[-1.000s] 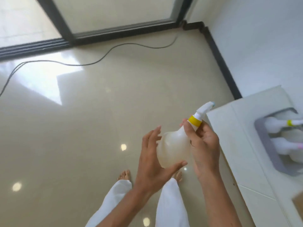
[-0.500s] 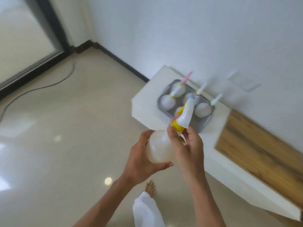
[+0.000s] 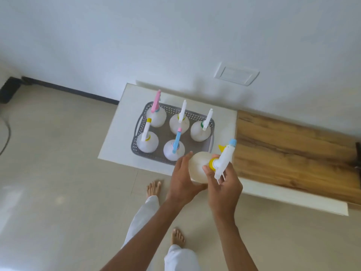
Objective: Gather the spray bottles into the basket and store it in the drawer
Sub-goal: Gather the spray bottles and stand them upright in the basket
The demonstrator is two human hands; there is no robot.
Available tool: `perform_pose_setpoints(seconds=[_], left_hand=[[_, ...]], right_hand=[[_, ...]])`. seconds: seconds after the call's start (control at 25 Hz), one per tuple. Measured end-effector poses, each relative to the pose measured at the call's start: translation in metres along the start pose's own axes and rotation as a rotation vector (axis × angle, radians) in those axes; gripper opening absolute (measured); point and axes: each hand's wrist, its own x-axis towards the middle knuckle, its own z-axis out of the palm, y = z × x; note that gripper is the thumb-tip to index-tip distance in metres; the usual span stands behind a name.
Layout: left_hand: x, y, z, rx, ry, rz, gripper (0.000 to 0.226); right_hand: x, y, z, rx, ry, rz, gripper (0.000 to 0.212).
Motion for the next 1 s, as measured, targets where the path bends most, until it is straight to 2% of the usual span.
perform_pose_setpoints(seconds=[0.32, 0.6, 1.0], left_hand=[[0.077, -0.053, 0.041, -0.02, 0.022, -0.229, 0.075], [0.095, -0.075, 0.071, 0.085, 0.016, -0.239, 0.088], [0.113, -0.082, 0.079, 0.154, -0.086, -0.323, 0.081]], right_hand=[[0.062, 0.078, 0.061, -0.172, -0.031, 0.108, 0.029], [0.077, 0.112, 0.066, -0.206, -0.041, 0.103, 0.03], [0.085, 0.143, 0.075, -0.229, -0.089, 0.077, 0.036]])
